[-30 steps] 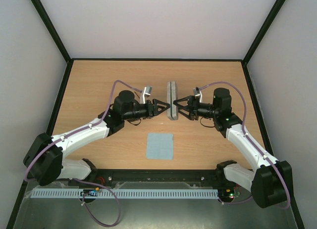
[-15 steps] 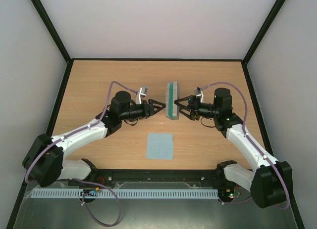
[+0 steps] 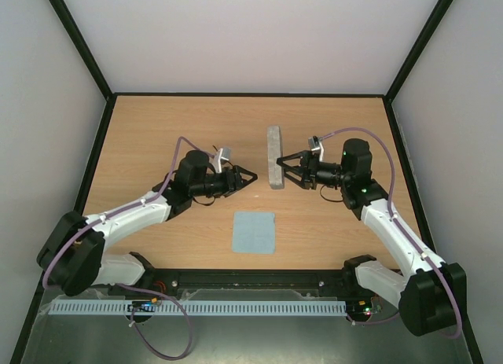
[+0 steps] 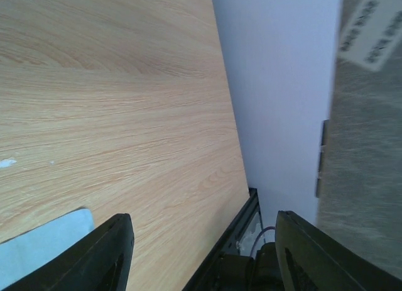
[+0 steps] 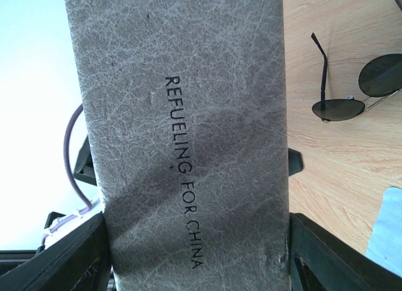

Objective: Organize the sunglasses
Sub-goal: Open the sunglasses case.

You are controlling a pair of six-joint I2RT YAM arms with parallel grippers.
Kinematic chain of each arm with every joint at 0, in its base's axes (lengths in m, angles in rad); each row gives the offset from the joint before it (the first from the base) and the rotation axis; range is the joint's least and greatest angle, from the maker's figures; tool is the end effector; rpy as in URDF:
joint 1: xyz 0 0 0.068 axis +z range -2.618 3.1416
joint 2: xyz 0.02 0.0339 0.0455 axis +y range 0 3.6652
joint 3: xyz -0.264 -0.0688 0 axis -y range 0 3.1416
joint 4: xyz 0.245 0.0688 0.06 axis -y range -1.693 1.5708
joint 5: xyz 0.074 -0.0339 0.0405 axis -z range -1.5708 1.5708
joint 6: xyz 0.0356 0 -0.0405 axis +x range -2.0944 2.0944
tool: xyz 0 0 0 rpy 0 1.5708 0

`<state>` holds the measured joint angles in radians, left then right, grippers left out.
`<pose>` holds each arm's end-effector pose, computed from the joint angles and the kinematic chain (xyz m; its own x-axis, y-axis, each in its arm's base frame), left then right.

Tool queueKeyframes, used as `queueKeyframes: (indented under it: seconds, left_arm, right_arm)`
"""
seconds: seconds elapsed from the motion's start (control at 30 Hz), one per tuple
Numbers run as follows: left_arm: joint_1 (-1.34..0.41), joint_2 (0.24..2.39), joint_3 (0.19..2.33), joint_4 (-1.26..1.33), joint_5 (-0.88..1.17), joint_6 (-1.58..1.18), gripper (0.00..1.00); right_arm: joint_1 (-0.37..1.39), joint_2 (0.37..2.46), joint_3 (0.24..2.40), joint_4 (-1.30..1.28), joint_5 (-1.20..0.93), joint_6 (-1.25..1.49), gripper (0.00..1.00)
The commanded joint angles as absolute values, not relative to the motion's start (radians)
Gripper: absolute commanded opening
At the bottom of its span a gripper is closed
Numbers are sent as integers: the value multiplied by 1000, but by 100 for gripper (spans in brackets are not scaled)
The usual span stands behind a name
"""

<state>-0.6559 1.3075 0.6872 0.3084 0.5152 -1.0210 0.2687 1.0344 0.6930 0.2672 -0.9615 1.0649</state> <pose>0.2155 -0.1880 0.2426 -0.8964 -0.2464 -0.3684 0.2641 0.3705 -0.8905 0.2141 0.0892 0.3079 -0.8572 0.2832 -0.4301 -0.3932 0.1794 0.9018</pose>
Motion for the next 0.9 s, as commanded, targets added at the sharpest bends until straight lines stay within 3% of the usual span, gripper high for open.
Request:
queueKeyframes:
  seconds: [0.0,0.33,0.87]
  left_arm:
    - [-666,1243,755,266,521,-1017,66]
    - [-733,1231,859,197,480,-1007,73]
    - [-787,1355,954,92,417,-939,73]
  right_arm:
    - [269,1033,711,268,-974,1027,17]
    - [269,1049,719,194,-937,961,18]
    - [270,1071,771,15,-866,829,18]
